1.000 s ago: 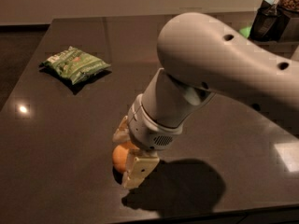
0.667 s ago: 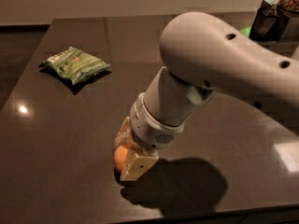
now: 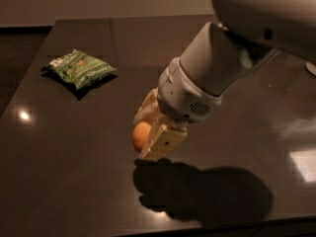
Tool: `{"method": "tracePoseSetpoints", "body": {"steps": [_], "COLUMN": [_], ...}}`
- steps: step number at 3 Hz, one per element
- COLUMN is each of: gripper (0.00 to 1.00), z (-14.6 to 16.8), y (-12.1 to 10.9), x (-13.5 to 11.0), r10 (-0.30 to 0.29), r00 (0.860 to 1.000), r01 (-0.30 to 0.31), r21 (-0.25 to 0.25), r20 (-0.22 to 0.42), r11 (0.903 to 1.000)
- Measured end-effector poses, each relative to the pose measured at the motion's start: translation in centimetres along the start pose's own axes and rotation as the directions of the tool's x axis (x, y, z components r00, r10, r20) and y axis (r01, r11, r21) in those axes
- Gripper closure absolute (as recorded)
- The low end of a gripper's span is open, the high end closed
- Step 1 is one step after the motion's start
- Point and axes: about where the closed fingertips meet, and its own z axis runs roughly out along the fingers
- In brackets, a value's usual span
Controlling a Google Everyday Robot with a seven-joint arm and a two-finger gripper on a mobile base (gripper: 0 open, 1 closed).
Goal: Pick orange
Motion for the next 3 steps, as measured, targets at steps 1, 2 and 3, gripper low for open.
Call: {"method": "tracePoseSetpoints", "body": {"steps": [1,2,3], "gripper": [1.0,1.0,1.0], "z": [-3.9,-6.5,-6.6], "y": [-0.7,-1.0,-1.0], "x": [-1.5,-2.9,-3.0], "r10": [-0.026,-0.061,-0.063], "r00": [0.998,0.991,0.991], "r01": [0.025,0.06,0.063], "r21": [0.012,0.008,0.011], "r20": [0.063,0.117,0.118], "r11": [0.9996,0.9982,0.998]}}
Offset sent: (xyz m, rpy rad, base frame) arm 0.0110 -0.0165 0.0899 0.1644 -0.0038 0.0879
